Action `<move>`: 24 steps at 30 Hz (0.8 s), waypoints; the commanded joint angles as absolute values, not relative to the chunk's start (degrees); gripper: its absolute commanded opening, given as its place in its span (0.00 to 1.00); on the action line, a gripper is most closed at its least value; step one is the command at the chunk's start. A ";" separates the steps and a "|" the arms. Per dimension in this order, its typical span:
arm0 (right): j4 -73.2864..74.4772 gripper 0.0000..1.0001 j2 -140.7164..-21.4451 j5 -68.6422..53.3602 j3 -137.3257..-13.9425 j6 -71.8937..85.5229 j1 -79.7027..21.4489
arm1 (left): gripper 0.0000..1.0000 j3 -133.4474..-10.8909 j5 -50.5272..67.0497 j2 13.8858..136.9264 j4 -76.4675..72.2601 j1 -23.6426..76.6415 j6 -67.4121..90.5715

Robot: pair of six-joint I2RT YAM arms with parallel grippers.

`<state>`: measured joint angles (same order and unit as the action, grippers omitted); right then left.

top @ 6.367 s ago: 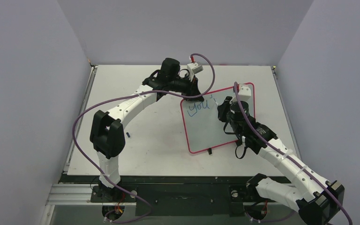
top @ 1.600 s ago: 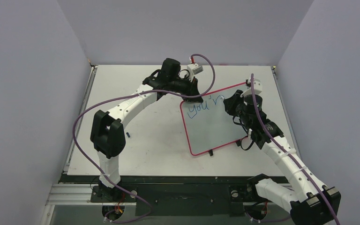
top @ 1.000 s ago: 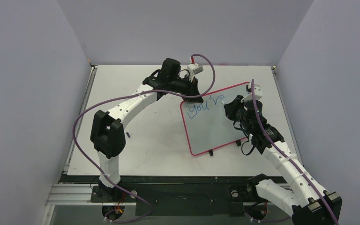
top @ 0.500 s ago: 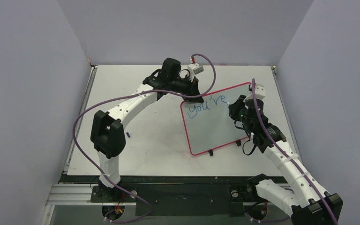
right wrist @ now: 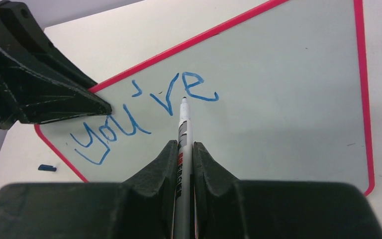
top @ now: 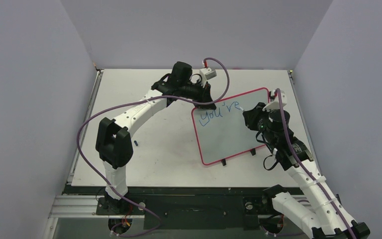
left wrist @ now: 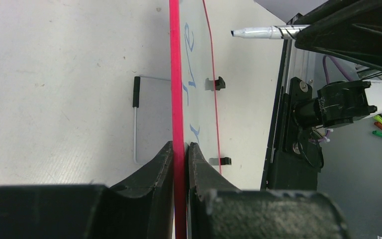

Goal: Write a sentence on the whiteboard

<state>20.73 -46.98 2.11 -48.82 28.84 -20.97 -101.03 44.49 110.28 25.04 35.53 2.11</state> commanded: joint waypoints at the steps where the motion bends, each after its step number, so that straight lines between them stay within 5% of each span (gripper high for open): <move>1: 19.97 0.00 -44.77 -2.52 -47.51 27.36 -22.00 | 0.00 -99.96 44.05 108.40 27.93 36.65 -3.33; 24: 16.00 0.00 -50.50 12.81 -45.88 25.77 -48.98 | 0.00 -98.69 43.77 108.12 25.97 36.39 -1.94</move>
